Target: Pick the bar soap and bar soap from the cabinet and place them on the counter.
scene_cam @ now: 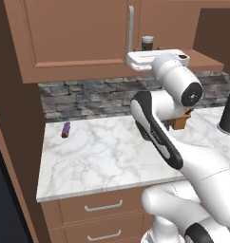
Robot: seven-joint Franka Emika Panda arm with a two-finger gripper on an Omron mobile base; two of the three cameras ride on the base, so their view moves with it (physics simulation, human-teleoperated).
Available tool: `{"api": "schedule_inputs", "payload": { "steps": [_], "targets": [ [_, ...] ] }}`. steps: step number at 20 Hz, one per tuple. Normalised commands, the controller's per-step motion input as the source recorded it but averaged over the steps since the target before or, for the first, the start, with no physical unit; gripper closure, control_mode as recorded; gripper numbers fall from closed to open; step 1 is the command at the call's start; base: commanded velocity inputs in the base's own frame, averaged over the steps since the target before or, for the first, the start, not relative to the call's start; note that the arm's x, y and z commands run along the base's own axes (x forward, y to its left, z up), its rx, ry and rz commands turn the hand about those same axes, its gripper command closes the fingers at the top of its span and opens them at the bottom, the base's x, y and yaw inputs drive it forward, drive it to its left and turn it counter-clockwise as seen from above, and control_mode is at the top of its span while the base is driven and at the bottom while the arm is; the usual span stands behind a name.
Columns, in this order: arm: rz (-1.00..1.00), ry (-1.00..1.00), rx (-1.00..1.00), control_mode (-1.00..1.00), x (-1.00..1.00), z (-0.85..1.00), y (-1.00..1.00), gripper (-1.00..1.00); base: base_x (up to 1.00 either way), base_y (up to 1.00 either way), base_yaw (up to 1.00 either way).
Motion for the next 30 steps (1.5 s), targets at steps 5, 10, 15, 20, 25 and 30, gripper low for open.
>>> {"api": "schedule_inputs", "payload": {
  "steps": [5,10,15,20,25,30],
  "targets": [
    [0.00,0.00,0.00,-1.00,0.35,0.00,0.07,-1.00,0.00,0.00,0.00],
    [0.00,0.00,0.00,-1.00,0.33,0.00,0.04,-1.00,0.00,0.00,0.00],
    [0.00,0.00,0.00,-1.00,0.30,0.00,0.00,-1.00,0.00,0.00,0.00],
    [0.00,0.00,0.00,-1.00,0.34,0.00,0.00,-1.00,0.00,0.00,0.00],
    [0.00,0.00,0.00,-1.00,0.34,0.00,0.00,-1.00,0.00,0.00,0.00],
    [-0.01,0.00,0.00,-1.00,0.34,0.00,0.04,-1.00,0.00,0.00,0.00]
  ]
}}
